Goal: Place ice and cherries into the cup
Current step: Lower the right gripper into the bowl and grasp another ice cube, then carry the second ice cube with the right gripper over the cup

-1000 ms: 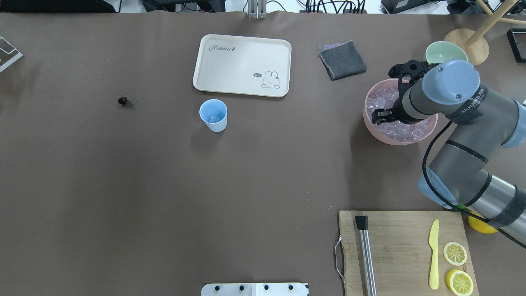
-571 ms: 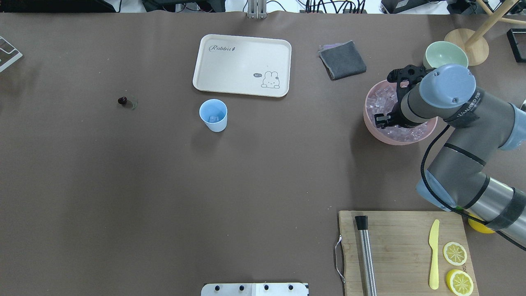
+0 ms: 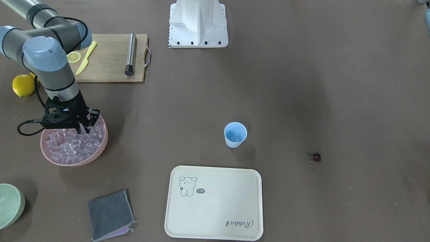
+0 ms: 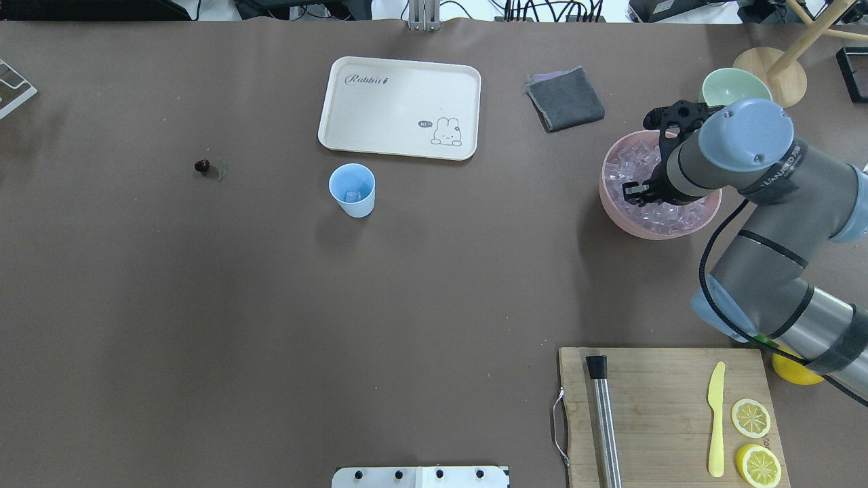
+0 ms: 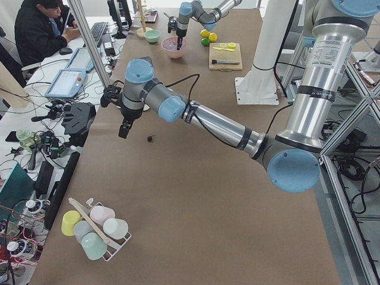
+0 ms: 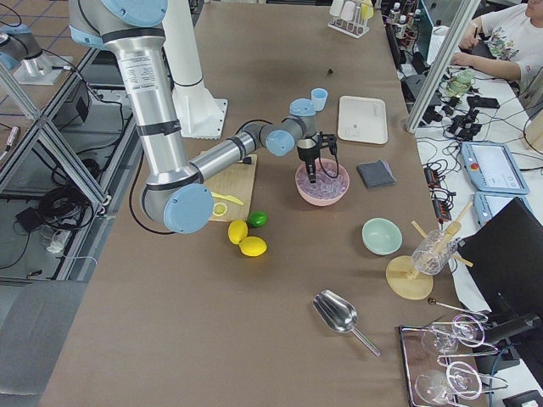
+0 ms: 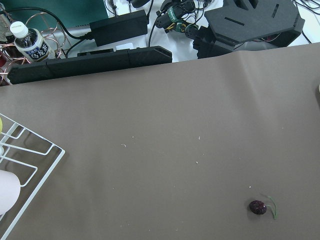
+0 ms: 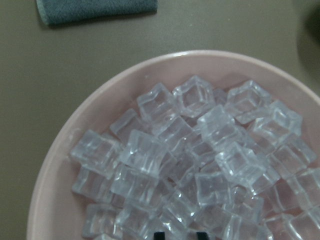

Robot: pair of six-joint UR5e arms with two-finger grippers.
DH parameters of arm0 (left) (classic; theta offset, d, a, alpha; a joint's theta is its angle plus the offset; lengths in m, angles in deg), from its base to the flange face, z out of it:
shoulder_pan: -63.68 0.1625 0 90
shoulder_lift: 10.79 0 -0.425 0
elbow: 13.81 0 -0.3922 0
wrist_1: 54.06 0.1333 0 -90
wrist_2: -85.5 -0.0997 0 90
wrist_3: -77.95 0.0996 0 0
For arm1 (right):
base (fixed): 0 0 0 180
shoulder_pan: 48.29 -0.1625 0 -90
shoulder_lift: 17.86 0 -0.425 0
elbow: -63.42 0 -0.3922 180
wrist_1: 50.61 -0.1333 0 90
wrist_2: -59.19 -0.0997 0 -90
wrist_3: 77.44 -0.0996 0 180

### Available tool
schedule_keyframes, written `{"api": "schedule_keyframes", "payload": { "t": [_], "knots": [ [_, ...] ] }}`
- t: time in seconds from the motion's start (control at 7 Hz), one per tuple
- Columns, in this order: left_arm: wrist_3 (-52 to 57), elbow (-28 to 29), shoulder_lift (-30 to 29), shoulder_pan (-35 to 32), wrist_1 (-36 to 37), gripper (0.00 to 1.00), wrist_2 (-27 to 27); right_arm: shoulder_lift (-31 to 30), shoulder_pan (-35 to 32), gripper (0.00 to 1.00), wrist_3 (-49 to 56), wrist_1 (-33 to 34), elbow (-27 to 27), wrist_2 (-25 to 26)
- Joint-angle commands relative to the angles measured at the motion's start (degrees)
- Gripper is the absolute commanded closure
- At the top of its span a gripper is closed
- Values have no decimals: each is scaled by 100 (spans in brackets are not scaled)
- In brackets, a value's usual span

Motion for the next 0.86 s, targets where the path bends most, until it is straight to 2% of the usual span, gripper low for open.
{"api": "schedule_keyframes", "payload": {
  "t": [0.0,0.29,0.43,0.71],
  "knots": [
    [-9,-31,-40,2,0,2,9,53,-537,100,26,36,412,-34],
    [-18,-146,-23,2,9,2,61,857,-706,100,-35,45,371,36],
    [-9,-94,-32,11,-8,2,62,1445,-697,100,-149,53,223,45],
    [-9,-146,-40,20,0,2,62,2464,-418,100,-272,1,-408,324]
  ]
}}
